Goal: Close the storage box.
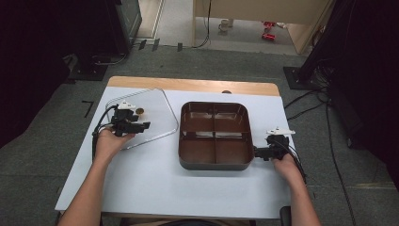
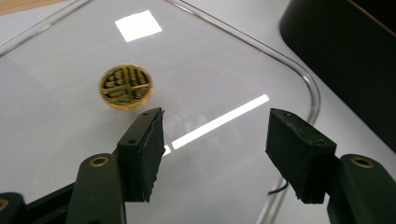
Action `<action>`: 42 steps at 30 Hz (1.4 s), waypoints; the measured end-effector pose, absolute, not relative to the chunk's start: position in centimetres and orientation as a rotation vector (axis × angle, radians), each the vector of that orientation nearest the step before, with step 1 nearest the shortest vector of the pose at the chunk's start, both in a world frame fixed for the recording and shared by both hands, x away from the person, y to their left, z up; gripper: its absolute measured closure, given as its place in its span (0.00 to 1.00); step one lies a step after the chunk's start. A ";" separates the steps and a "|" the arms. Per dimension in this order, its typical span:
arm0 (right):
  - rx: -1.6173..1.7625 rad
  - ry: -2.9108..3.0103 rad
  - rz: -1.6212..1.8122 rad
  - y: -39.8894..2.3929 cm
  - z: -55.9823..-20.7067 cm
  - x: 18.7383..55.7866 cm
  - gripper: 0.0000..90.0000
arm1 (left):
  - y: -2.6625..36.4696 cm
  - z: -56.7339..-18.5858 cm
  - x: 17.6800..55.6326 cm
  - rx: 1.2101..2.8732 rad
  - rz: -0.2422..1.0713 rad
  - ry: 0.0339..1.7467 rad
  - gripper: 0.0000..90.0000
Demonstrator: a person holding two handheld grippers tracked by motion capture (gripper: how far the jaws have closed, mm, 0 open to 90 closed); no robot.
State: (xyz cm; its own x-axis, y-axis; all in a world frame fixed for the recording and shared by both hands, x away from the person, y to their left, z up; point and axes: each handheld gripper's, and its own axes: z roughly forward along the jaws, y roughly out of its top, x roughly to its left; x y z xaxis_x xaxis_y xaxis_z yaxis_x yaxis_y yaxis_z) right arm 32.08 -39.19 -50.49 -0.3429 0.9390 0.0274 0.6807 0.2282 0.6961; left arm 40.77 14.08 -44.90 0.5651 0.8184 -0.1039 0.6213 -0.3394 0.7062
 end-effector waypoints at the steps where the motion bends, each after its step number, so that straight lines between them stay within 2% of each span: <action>1: 1.493 2.109 0.879 -39.2 -50.5 32.1 0.00 | 14.1 -44.9 40.8 2.078 0.350 1.149 0.41; 12: 1.493 2.109 0.879 -39.2 -50.5 32.1 0.00 | 15.2 -45.5 43.9 2.035 0.396 1.202 0.44; 17: 1.493 2.109 0.879 -39.2 -50.5 32.1 0.00 | 15.2 -46.6 44.9 2.029 0.390 1.241 0.49; 25: 1.493 2.109 0.879 -39.2 -50.5 32.1 0.00 | 15.1 -47.2 45.6 2.038 0.411 1.247 0.65; 35: 1.494 2.108 0.879 -39.2 -50.5 32.1 0.00 | 15.3 -46.9 45.8 2.047 0.370 1.267 0.66; 42: 1.492 2.109 0.879 -39.2 -50.5 32.1 0.00 | 15.5 -45.8 45.4 2.043 0.385 1.261 0.66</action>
State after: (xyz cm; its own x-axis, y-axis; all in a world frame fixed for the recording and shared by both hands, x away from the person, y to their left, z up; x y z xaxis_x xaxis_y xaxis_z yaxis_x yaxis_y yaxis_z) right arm 32.09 -39.20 -50.49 -0.3434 0.9388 0.0275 0.6803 0.2284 0.6964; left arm 45.41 15.51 -45.76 0.4827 0.8696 -0.1039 0.6631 -0.2854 0.6920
